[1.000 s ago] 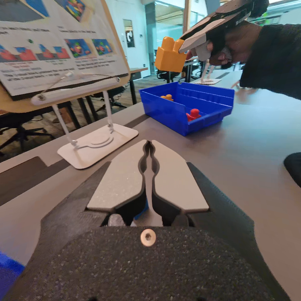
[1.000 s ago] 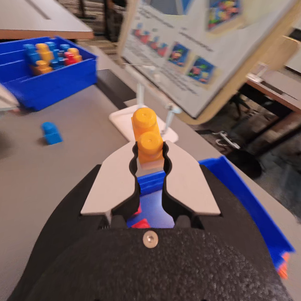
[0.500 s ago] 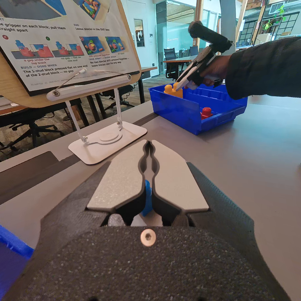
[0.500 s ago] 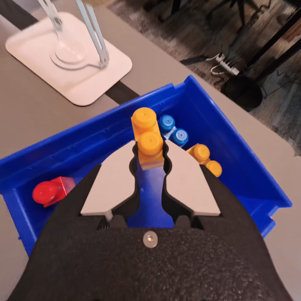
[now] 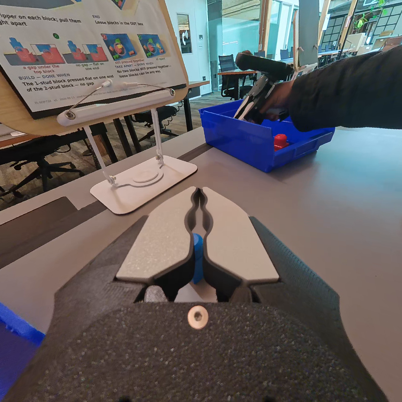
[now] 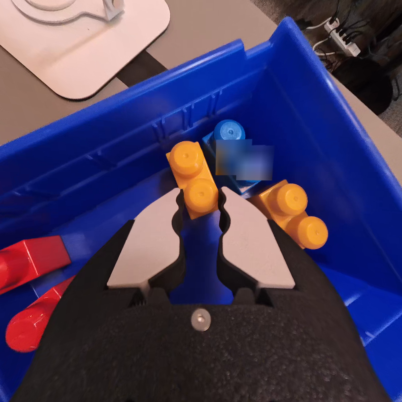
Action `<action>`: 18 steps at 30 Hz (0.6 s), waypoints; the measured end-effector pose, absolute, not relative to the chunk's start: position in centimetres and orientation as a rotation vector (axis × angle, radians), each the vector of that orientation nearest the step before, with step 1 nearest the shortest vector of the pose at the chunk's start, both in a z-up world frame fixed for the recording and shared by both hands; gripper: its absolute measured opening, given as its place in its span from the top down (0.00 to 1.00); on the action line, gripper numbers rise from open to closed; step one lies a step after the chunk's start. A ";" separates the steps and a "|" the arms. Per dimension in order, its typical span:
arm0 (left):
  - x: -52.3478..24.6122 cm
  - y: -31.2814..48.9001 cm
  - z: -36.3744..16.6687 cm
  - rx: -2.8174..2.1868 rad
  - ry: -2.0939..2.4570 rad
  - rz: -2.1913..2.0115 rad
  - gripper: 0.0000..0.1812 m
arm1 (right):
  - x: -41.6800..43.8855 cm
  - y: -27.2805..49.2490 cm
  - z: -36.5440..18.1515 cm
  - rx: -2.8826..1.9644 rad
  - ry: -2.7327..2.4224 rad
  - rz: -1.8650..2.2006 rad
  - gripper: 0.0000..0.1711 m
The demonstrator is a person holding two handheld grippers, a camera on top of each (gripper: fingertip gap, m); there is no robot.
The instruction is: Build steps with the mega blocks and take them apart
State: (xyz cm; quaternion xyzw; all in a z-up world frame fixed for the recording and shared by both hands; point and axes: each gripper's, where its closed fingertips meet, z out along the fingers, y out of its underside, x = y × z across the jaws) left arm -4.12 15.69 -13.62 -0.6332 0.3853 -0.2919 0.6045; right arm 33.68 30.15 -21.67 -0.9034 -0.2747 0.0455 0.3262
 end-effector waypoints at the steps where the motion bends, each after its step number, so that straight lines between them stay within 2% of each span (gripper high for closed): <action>1: -4.1 15.7 -13.7 -1.468 0.894 -0.675 1.00 | 33.8 30.3 -21.6 -2.372 -0.722 0.104 0.82; 9: -4.3 16.1 -14.1 -1.491 0.889 -0.660 1.00 | 34.3 30.6 -20.3 -2.372 -0.776 -0.036 0.79; 18: -6.3 18.2 -14.9 -1.598 0.770 -0.588 1.00 | 29.4 29.0 -8.4 -1.992 -0.685 -0.006 0.78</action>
